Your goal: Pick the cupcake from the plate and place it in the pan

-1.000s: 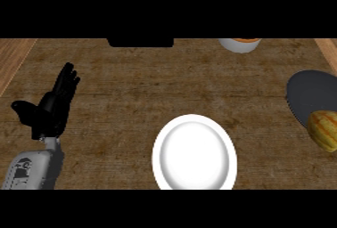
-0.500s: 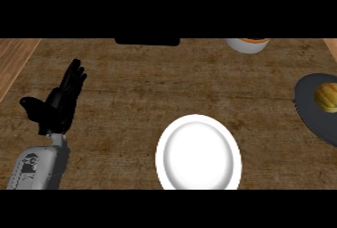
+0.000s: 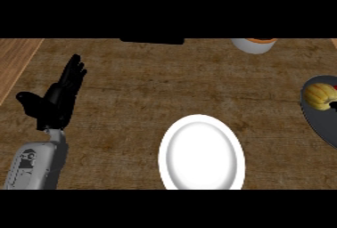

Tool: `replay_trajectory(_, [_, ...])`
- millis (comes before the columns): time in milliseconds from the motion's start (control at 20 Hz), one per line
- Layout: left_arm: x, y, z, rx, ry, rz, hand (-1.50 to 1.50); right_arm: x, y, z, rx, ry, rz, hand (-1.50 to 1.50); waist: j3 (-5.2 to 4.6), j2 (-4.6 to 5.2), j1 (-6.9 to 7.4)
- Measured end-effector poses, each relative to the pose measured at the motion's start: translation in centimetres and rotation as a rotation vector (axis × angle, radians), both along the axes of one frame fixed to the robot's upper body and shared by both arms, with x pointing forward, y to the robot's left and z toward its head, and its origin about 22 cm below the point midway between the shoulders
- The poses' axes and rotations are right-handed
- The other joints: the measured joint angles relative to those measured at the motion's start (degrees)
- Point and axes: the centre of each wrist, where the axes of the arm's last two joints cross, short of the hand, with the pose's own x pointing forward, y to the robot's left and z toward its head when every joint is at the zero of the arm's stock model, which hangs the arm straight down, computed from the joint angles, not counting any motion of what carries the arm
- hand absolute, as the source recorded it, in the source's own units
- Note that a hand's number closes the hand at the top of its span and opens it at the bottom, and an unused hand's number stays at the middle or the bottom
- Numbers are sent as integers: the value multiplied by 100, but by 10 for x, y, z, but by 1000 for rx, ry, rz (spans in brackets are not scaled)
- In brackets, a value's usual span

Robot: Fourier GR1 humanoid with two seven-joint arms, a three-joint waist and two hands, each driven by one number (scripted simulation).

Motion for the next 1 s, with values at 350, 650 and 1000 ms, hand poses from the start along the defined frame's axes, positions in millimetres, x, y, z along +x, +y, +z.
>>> replay_trajectory(350, [0,-7,-2,-7,-1,-7,0,1,-1,-18,189,210,112,-150,7,22,20])
replay_trajectory(650, [-1,-4,-5,-6,0,7,0,-8,-8,-26,275,133,164,-150,11,11,-55])
replay_trajectory(1000, [-8,3,-7,-7,6,31,0,-38,-41,-22,491,-30,166,-150,6,-41,-187])
